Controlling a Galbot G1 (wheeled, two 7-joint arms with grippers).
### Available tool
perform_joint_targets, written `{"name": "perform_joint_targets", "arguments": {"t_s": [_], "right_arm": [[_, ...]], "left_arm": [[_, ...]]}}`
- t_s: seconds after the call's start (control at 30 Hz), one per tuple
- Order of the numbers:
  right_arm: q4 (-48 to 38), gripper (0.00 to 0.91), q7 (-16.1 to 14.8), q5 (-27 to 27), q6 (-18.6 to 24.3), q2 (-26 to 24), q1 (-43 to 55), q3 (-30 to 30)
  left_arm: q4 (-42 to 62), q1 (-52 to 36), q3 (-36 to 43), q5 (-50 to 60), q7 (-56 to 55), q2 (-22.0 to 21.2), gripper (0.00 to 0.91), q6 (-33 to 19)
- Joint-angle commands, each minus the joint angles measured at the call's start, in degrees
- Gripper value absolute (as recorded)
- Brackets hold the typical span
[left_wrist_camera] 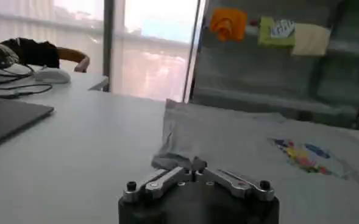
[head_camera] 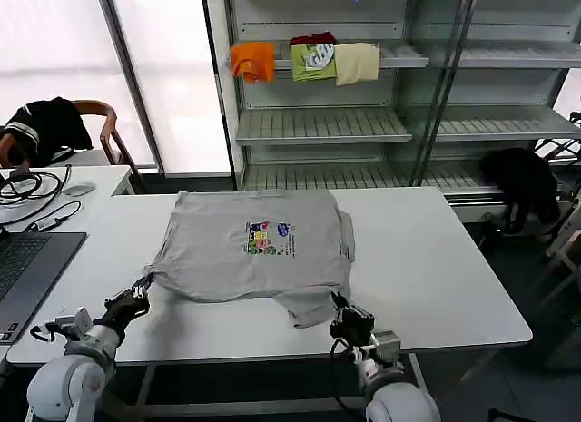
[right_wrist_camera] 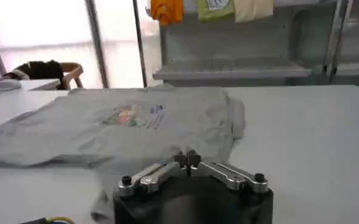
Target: Fold and organize the clothes.
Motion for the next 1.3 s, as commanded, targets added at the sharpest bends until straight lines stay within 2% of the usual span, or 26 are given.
{"name": "perform_joint_targets", "arguments": {"t_s": [0.03,0.3,0.53,0.87,0.93,0.97,1.0,1.03,1.07,1.2,1.3], "right_arm": [[-6.97,0.000,0.91,1.40,-0.08,0.58,11.05,0.20],[-22.61,0.000,2.51,2.09,0.04,2.84,26.92,0.30],[-31.27,0.000,1.61,0.52,1.62,4.02,31.49,1.02],[-37.33,0.000,0.64,-1.46,3.42,4.67,34.45,1.21],[-38.72,0.000,0.34,-2.46,3.60,5.04,35.44,1.41],[-39.26,0.000,0.32,-2.71,3.71,5.07,35.77,1.38],[-39.49,0.040,0.32,-2.84,3.79,5.05,35.98,1.34],[-39.97,0.907,0.31,-3.04,3.93,5.02,36.26,1.27],[-40.24,0.907,0.31,-3.12,4.00,5.04,36.42,1.25],[-41.67,0.907,0.74,-3.50,4.97,5.38,37.24,1.47],[-43.37,0.907,1.63,-3.83,8.29,5.83,38.29,1.75]], "left_arm": [[5.95,-11.24,2.11,-7.07,-1.39,-0.10,0.000,0.89],[18.15,-20.69,3.92,-4.26,-1.71,-0.17,0.000,-0.64],[24.43,-24.01,4.73,-0.82,-1.24,0.10,0.000,-2.15],[28.49,-25.53,5.45,3.05,-0.03,0.14,0.010,-3.55],[29.09,-25.95,5.62,3.95,0.30,0.15,0.020,-3.83],[29.40,-26.11,5.69,4.37,0.47,0.18,0.101,-3.87],[29.58,-26.25,5.78,4.66,0.53,0.19,0.191,-3.87],[29.85,-26.39,5.87,5.22,0.76,0.16,0.595,-3.73],[30.31,-26.53,5.96,5.51,0.84,0.16,0.907,-3.69],[30.90,-26.58,6.33,6.77,1.62,-0.01,0.907,-3.77],[30.75,-26.51,6.70,7.21,1.75,-0.10,0.907,-4.58]]}}
